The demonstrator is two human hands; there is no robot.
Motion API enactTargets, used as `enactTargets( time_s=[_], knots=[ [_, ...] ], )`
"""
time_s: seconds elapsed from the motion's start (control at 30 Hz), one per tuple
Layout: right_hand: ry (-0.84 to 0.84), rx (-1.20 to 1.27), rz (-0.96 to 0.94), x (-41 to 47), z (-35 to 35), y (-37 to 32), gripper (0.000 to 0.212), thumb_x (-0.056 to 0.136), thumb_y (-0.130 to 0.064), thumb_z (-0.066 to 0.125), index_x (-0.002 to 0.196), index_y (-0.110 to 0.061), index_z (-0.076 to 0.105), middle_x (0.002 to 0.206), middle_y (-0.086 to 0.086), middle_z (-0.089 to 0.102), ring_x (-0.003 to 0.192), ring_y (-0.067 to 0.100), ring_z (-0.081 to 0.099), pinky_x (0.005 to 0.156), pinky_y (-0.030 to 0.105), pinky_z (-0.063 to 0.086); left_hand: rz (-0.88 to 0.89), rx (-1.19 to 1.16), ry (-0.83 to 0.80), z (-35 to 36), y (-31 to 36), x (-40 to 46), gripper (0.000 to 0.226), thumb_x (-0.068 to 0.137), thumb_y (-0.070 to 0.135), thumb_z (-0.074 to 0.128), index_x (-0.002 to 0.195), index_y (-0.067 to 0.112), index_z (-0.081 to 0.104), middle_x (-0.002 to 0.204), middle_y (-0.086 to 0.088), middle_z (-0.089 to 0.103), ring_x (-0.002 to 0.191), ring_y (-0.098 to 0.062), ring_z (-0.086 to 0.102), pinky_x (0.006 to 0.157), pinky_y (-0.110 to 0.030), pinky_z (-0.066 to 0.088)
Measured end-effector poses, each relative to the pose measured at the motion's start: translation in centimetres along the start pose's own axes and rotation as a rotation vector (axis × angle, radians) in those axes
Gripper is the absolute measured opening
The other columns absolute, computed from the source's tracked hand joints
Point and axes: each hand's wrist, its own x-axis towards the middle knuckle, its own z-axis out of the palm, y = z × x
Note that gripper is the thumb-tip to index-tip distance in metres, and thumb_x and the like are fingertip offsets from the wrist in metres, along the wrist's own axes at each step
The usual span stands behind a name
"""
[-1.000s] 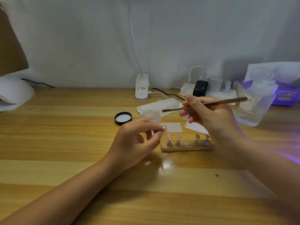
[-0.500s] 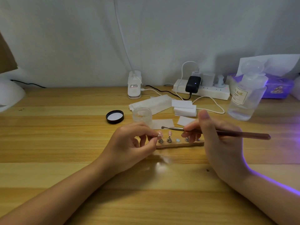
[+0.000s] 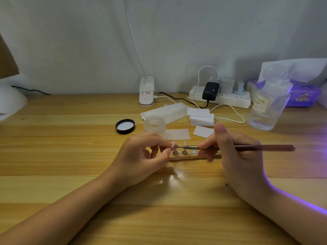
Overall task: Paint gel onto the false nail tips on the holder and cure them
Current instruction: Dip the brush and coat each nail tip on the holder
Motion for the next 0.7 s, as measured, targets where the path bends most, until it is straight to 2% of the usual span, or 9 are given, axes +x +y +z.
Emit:
enactTargets(
  time_s=[0.17,0.33,0.4,0.57,0.7],
  knots=[
    [0.051,0.008,-0.003,0.01,-0.23,0.2,0.039,0.093,-0.026,0.045,0.061,-0.014,0.064,0.052,-0.002,0.062,0.046,0.006,0.054,0.048,0.014,0.043,0.004,0.017,-0.014,-0.07,0.04,0.02,0.013,0.076,0.012,0.065,0.086,0.019,0.07,0.075,0.004,0.066,0.064,-0.017,0.056,0.045,-0.037,0.045],
    [-0.002,-0.002,0.004,0.01,0.12,-0.04,0.034,0.089,-0.027,0.044,0.068,-0.013,0.066,0.062,0.003,0.066,0.053,0.006,0.057,0.053,0.014,0.046,0.023,0.027,-0.021,-0.14,-0.09,-0.03,0.018,0.078,0.005,0.068,0.088,0.02,0.07,0.077,0.003,0.065,0.064,-0.018,0.055,0.045,-0.035,0.046],
    [-0.028,-0.008,0.017,-0.03,0.21,-0.15,0.032,0.087,-0.025,0.043,0.068,-0.012,0.066,0.064,0.005,0.066,0.053,0.006,0.057,0.053,0.013,0.046,0.019,0.02,-0.012,-0.12,-0.13,-0.04,0.016,0.077,0.009,0.067,0.088,0.02,0.07,0.077,0.005,0.065,0.064,-0.017,0.055,0.044,-0.036,0.045],
    [0.017,0.021,0.023,-0.1,0.11,-0.11,0.039,0.089,-0.028,0.044,0.06,-0.011,0.064,0.055,0.007,0.062,0.046,0.005,0.054,0.048,0.014,0.043,0.026,0.026,-0.006,-0.05,-0.06,0.03,0.017,0.077,0.011,0.066,0.089,0.023,0.068,0.076,0.006,0.064,0.064,-0.017,0.055,0.044,-0.037,0.045],
    [0.061,0.034,0.013,-0.06,-0.14,0.28,0.043,0.092,-0.029,0.046,0.058,-0.011,0.063,0.05,0.0,0.06,0.046,0.006,0.052,0.047,0.015,0.041,0.032,0.036,-0.011,-0.06,0.0,0.08,0.015,0.076,0.015,0.063,0.089,0.023,0.067,0.077,0.006,0.065,0.064,-0.017,0.056,0.043,-0.037,0.045]
  ],
)
